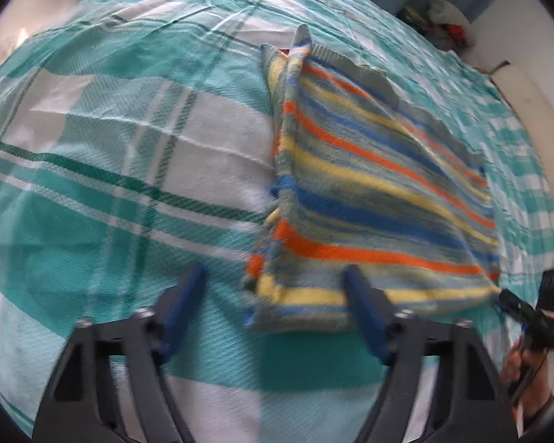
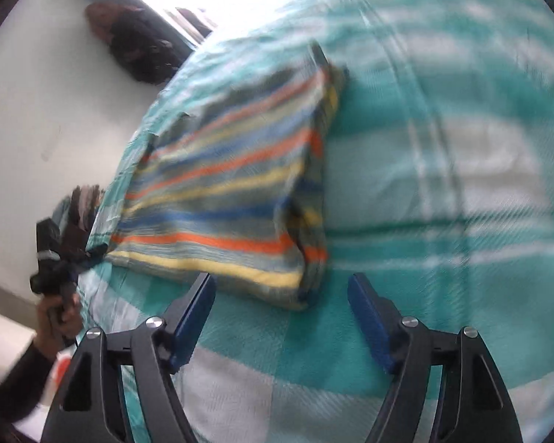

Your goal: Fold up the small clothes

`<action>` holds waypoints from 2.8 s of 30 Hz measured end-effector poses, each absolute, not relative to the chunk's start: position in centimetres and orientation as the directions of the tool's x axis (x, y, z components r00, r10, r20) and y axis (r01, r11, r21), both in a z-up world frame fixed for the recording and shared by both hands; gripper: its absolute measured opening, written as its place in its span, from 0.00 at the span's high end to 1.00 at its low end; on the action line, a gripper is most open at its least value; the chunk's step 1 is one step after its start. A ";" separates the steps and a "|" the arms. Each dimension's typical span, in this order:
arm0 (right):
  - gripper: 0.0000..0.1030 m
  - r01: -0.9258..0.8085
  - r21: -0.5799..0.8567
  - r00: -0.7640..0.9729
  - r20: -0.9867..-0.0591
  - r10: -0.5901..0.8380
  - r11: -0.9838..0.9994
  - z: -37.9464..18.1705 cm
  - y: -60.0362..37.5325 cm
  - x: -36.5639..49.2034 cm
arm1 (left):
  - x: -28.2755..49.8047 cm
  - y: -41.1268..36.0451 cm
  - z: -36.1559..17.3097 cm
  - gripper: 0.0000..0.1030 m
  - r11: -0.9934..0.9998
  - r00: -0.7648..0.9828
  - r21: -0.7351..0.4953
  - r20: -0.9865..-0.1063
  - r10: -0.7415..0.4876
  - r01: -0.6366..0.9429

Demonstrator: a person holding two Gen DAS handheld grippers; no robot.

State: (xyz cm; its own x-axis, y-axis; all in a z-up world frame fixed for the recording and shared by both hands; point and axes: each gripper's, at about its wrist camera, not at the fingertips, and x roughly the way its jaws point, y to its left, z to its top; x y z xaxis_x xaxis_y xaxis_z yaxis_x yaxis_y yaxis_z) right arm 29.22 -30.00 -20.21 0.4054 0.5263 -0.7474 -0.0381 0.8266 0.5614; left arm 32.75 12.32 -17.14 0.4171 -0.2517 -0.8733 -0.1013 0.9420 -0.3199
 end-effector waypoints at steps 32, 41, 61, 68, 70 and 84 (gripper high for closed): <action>0.51 -0.149 0.296 0.456 -0.826 0.331 0.943 -12.1 -29.0 27.1 | 27.7 14.0 -13.5 0.34 0.949 0.466 -0.290 -0.861 -0.201 -0.125; 0.51 -0.091 0.440 0.339 -0.830 0.444 0.893 -17.2 -28.5 28.2 | 25.9 7.5 -10.7 0.33 0.990 0.552 -0.137 -0.823 -0.135 0.038; 0.49 0.036 0.533 0.510 -0.737 0.443 0.846 -14.9 -36.6 18.8 | 25.4 -20.6 -14.6 0.29 0.704 0.438 0.115 -0.848 -0.298 0.701; 0.48 0.064 0.546 0.522 -0.732 0.438 0.835 -15.3 -38.4 17.9 | 25.4 -20.8 -15.2 0.29 0.737 0.448 0.096 -0.843 -0.297 0.669; 0.47 0.069 0.547 0.521 -0.733 0.437 0.835 -15.4 -38.8 17.6 | 25.5 -20.5 -15.0 0.29 0.752 0.457 0.079 -0.834 -0.310 0.655; 0.41 -0.054 0.562 0.483 -0.709 0.514 0.825 -12.1 -38.6 27.4 | 28.3 -24.4 -17.2 0.91 0.769 0.463 0.110 -0.848 -0.257 0.630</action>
